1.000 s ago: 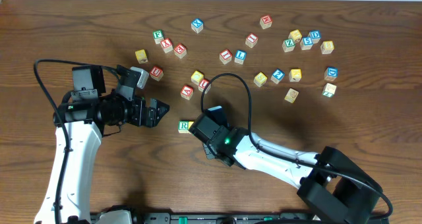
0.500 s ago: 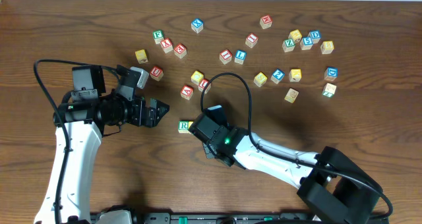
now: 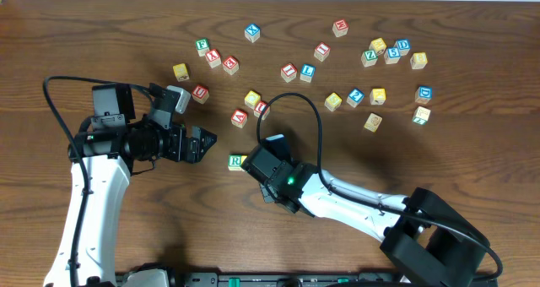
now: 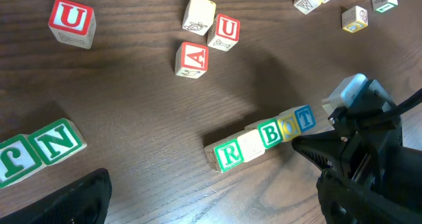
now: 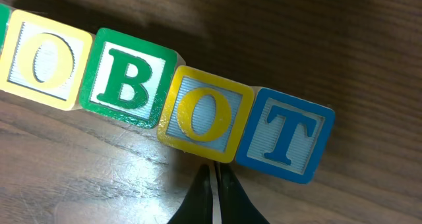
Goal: Spell out ROBOT
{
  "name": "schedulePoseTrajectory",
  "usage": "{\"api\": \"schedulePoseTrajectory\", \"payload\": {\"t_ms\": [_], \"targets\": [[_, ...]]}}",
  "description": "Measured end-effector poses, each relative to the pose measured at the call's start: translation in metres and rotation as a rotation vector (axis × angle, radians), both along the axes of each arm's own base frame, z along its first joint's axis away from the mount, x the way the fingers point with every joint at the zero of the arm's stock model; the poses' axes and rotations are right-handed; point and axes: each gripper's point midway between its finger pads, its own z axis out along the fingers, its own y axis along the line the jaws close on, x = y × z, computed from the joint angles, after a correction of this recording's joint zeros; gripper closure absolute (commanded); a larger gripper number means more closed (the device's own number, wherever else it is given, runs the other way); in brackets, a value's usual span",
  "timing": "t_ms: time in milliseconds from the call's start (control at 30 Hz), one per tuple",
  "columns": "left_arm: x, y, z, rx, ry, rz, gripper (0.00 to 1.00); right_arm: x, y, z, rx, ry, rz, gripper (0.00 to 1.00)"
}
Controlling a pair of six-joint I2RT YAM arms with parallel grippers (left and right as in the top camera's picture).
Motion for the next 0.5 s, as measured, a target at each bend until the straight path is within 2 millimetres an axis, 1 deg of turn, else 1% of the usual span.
{"api": "schedulePoseTrajectory", "payload": {"t_ms": [500], "targets": [[0.0000,0.0000,0.0000,0.000,0.000,0.000,0.02,0.0016,0.0012,0.0009,0.004,-0.008,0.000,0.99]]}}
